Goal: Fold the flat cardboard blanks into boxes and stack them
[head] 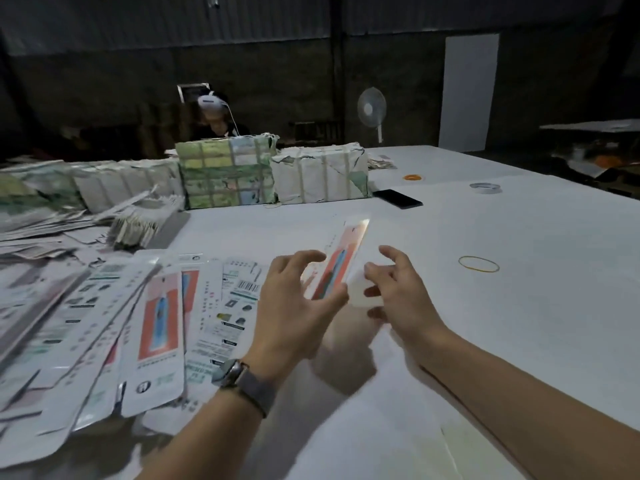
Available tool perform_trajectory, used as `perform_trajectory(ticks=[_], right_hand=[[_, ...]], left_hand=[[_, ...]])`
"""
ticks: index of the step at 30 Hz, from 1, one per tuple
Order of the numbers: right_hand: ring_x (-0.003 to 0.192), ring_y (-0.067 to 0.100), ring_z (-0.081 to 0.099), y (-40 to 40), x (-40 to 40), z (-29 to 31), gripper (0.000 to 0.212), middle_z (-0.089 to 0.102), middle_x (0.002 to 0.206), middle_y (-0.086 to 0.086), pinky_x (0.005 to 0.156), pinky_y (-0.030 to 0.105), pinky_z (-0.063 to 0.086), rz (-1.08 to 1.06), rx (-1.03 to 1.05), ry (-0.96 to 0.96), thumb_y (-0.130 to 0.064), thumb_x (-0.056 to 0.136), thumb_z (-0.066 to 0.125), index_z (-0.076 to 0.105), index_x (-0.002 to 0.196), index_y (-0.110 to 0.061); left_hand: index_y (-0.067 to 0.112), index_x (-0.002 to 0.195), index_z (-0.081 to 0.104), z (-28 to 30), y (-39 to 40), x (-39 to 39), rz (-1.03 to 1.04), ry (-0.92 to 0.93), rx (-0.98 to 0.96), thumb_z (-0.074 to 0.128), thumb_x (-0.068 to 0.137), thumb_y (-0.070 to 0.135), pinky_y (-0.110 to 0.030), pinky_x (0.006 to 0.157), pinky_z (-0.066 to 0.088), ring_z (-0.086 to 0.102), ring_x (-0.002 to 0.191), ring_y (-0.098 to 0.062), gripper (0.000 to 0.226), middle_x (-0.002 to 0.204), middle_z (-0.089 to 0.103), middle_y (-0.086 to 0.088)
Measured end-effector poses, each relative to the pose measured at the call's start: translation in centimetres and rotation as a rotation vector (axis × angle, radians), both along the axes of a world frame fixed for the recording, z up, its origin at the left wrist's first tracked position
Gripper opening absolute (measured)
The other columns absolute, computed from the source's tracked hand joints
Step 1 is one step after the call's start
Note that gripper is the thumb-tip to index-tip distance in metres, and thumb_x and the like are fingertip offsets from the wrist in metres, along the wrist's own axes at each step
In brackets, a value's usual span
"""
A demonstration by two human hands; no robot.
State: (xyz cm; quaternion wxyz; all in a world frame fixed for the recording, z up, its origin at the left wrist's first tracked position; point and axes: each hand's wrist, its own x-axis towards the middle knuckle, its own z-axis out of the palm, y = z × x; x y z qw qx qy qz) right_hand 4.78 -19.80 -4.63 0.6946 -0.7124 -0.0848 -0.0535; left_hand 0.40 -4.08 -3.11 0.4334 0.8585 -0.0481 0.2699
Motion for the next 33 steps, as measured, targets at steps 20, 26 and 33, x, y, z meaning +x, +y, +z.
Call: perform_trajectory(ticks=[20,26,33], right_hand=[[0.115,0.023,0.067,0.7,-2.7,1.0,0.046,0.068,0.123,-0.003,0.092,0.045,0.058,0.434,0.196,0.049,-0.076,0.072,0.053,0.06,0.114,-0.057],[0.111,0.019,0.068,0.8,-3.0,0.8,0.032,0.072,0.115,-0.009,0.083,0.036,0.06,0.45,0.223,0.056,-0.073,0.075,0.051,0.065,0.101,-0.06],[0.114,0.025,0.067,0.8,-3.1,0.7,0.058,0.066,0.128,0.0,0.092,0.046,0.058,0.46,0.247,-0.001,-0.068,0.08,0.048,0.051,0.134,-0.046]], left_hand=[[0.039,0.129,0.043,0.6,-2.5,-1.9,-0.372,0.245,-0.559,0.078,0.059,0.062,-0.018,0.069,0.058,0.07,0.097,-0.002,0.081,0.112,0.063,0.008],[0.046,0.115,0.039,0.5,-2.0,-1.4,-0.364,0.258,-0.662,0.081,0.062,0.054,-0.023,0.062,0.059,0.074,0.089,-0.007,0.068,0.097,0.07,0.011],[0.042,0.116,0.039,-0.1,-2.6,-1.2,-0.389,0.267,-0.709,0.074,0.074,0.048,-0.024,0.063,0.059,0.076,0.086,-0.012,0.055,0.101,0.07,0.003]])
